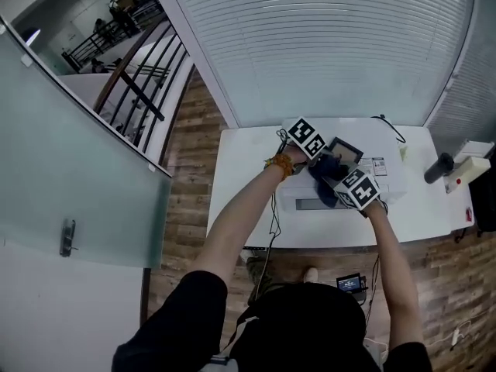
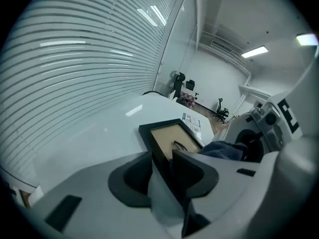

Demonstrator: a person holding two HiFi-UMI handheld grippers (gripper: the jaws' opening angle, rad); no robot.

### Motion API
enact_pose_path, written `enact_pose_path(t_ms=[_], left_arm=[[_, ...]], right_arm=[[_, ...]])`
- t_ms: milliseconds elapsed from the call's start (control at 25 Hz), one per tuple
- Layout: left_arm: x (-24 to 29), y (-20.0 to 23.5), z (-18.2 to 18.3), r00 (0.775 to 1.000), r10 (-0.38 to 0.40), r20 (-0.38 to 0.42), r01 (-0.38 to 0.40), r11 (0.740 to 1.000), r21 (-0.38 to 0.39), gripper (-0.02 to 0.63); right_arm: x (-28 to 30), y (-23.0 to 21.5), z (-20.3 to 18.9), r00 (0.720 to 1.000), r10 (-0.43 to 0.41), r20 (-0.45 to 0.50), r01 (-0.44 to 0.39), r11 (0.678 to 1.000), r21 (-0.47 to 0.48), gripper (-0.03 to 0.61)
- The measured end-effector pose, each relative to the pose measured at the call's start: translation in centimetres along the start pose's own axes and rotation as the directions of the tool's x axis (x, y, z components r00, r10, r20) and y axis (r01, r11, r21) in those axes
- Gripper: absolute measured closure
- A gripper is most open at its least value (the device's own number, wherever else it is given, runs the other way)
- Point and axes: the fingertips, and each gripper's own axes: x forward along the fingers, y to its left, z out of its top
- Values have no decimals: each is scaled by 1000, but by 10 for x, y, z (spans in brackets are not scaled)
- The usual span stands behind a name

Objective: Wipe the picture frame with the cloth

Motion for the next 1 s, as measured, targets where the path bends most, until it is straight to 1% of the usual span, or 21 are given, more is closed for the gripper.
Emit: enact_pose_path(t_ms=[80,160,360,440,560,640,760,880,960,1000], left_arm=[[-2,2,-1,1000,1,6,-1,1000,-12,485],[-2,1,-2,1000,4,14,-4,1000,-9,486],[2,2,-1,1000,7,21,-7,1000,7,487],[-3,4,-3,1000,12,21,-12,1000,3,486],[-9,2,-5,1000,19,20,-19,1000,-5,486],[-9,1,-3,999,22,25,-22,1000,-4,486],[-7,-1,1,999,25,36,-25,1000,8,486],[-8,-2,1,999,33,42,-33,999,16,486],[-8,-3,0,998,36,50,-37,999,24,487],[-8,-3,-1,998,39,55,-41,999,30,487]], right_arm=[[0,3,0,1000,-7,-29,5,999,-50,508],[-4,5,-2,999,-13,-49,9,997,-80,508],[-13,4,-9,998,-25,-50,21,996,-81,508],[-15,6,-10,999,-27,-31,25,998,-63,508],[-24,7,-16,999,-31,27,31,999,-22,508],[-31,4,-19,996,-52,69,53,998,-16,508],[-41,2,-29,991,-94,90,97,995,-25,524],[-50,4,-33,993,-89,78,95,992,-82,535],[-63,-9,-27,988,-109,106,120,987,-102,537],[-70,-22,-21,982,-133,132,145,986,-88,537]])
